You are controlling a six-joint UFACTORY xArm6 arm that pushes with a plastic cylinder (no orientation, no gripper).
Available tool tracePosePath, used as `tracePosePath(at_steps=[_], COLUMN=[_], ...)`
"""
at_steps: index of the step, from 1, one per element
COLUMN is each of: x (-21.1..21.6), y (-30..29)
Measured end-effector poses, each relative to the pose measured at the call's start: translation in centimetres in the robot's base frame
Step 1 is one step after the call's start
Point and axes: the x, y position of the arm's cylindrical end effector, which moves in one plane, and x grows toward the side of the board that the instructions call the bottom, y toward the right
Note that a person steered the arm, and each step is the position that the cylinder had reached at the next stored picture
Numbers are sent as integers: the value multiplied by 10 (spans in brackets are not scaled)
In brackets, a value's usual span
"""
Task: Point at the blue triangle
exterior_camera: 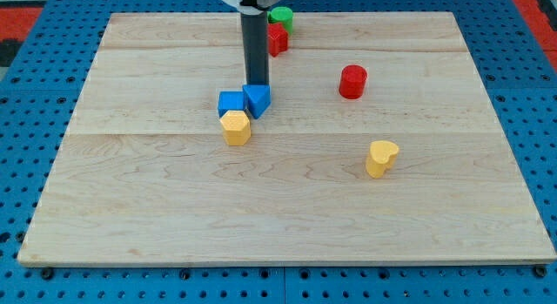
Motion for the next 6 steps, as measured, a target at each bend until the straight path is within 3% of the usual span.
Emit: tracePosePath(at_steps=[3, 4, 6], x=[14, 43, 49], y=[127, 94, 53])
